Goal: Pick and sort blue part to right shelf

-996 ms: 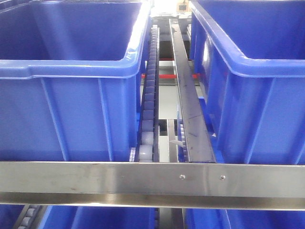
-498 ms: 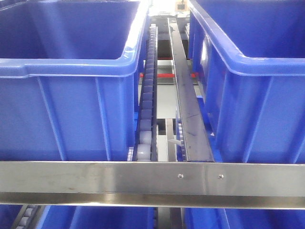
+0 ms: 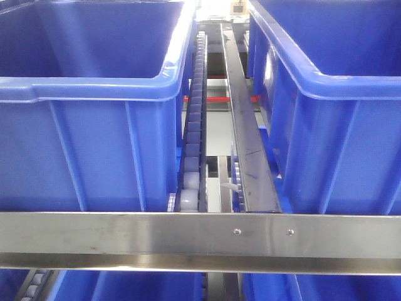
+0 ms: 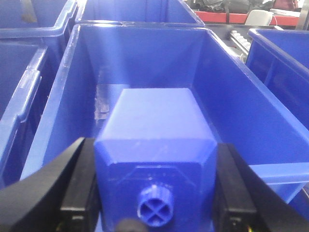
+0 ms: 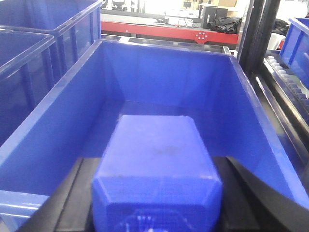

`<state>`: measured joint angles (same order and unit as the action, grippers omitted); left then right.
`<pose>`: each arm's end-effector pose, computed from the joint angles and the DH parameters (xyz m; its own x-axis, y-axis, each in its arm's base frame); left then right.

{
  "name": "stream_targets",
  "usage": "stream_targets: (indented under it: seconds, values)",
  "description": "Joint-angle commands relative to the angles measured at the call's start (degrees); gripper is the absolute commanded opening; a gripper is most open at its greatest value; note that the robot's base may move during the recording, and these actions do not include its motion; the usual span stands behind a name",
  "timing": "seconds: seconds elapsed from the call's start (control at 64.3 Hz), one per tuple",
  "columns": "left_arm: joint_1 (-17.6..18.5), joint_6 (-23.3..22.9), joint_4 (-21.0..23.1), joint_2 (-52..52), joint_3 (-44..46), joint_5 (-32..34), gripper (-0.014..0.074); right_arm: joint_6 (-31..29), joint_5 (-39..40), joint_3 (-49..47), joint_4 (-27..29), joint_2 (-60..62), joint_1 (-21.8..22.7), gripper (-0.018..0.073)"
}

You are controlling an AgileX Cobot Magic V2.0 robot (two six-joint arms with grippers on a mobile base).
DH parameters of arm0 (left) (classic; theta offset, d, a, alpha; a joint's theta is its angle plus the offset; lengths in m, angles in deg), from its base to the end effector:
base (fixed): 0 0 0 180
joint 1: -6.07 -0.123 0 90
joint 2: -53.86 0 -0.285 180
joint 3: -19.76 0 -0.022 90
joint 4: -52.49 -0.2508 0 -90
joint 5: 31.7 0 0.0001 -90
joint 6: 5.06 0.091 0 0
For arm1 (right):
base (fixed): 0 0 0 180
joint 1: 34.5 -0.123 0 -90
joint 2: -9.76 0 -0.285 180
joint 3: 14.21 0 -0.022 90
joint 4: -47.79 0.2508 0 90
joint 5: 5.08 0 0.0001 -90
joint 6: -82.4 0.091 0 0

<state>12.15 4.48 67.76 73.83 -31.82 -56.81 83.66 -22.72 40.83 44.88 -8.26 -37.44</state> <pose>0.0516 -0.0158 0.3112 -0.1179 -0.0632 -0.9910 0.2075 0.9744 -0.0868 0.0535 0.0013 0.3041 -0.0109 -0.0270 -0.9996 -0.0362 0.9990 -0.0266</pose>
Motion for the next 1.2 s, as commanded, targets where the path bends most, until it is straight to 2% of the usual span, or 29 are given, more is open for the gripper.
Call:
stream_targets:
  seconds: [0.0,0.156,0.28,0.389,0.56,0.716,0.887,1.027,1.183]
  values:
    - [0.12,-0.34,0.54,0.49,1.68,4.98,0.0388,-0.23,6.38,-1.7,-0.32,-0.56,0.26,0.0411]
    - [0.12,-0.02,0.54,0.49,1.68,4.98,0.0388,-0.23,7.63,-1.7,-0.32,-0.56,0.26,0.0411]
    - [0.12,5.25,0.54,0.65,1.68,7.73,0.0388,-0.23,7.68,-2.17,-0.32,-1.19,0.26,0.0411]
    - [0.12,6.98,0.54,2.97,3.08,10.9,0.0388,-0.44,7.74,-4.19,-0.32,-4.34,0.26,0.0411]
    - [0.12,6.98,1.05,11.75,6.3,14.28,0.0388,-0.5,10.69,-7.41,-0.32,-14.06,0.26,0.0411]
    - [0.12,6.98,4.34,24.0,12.41,14.28,0.0388,-0.5,16.7,-10.09,-0.32,-23.54,0.26,0.0411]
    - [0.2,6.98,4.49,36.5,19.65,14.03,0.0388,-0.5,21.12,-12.17,-0.32,-32.83,0.26,0.0411]
    - [3.17,6.98,4.49,44.31,23.51,14.46,0.0389,-0.5,26.15,-12.71,-0.32,-38.44,0.26,0.0411]
    - [9.06,6.98,4.49,50.67,24.34,18.67,0.0389,-0.5,27.74,-12.71,-0.32,-42.52,0.26,0.0411]
